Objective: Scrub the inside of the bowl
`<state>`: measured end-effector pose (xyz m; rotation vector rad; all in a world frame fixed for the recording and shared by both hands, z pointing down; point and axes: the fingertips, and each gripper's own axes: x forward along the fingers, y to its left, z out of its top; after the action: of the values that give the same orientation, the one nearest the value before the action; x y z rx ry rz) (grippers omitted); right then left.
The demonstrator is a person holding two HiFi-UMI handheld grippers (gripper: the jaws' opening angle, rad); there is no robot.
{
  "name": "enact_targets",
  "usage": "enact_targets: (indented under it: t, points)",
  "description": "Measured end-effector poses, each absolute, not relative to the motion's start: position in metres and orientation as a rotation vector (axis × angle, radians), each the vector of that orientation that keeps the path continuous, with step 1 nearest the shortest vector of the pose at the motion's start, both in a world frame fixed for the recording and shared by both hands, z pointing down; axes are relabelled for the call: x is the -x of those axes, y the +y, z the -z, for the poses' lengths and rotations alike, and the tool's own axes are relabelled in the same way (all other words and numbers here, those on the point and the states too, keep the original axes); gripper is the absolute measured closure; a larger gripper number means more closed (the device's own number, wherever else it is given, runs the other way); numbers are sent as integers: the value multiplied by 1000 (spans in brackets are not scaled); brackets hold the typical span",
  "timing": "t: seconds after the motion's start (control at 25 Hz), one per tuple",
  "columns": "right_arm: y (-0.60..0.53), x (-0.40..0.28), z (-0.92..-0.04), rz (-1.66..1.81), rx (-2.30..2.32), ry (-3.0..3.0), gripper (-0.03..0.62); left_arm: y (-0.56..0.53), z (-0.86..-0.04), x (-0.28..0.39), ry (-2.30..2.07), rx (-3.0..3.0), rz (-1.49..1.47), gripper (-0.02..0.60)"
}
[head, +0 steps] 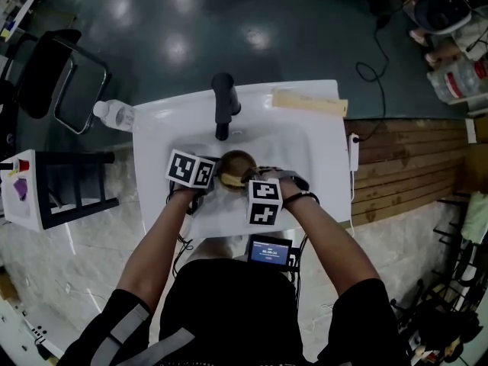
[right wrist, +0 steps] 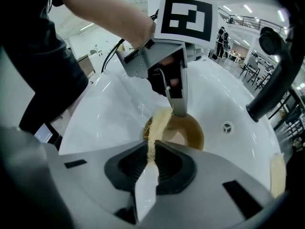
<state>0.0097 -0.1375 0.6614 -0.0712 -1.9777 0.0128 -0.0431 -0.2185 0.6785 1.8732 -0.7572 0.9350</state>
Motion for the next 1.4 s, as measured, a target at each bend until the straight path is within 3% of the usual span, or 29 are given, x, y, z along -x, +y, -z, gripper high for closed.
enact_targets:
  t: [0.8,1.4]
  points:
    - [-213,-29,-672,-8,-340,-1886,551,-212,-676,29,-737,-1897,-938,572]
    - [-174,1,-696,88,-85,-1848,551,-213,-684,35,-774,-1837,-921,572]
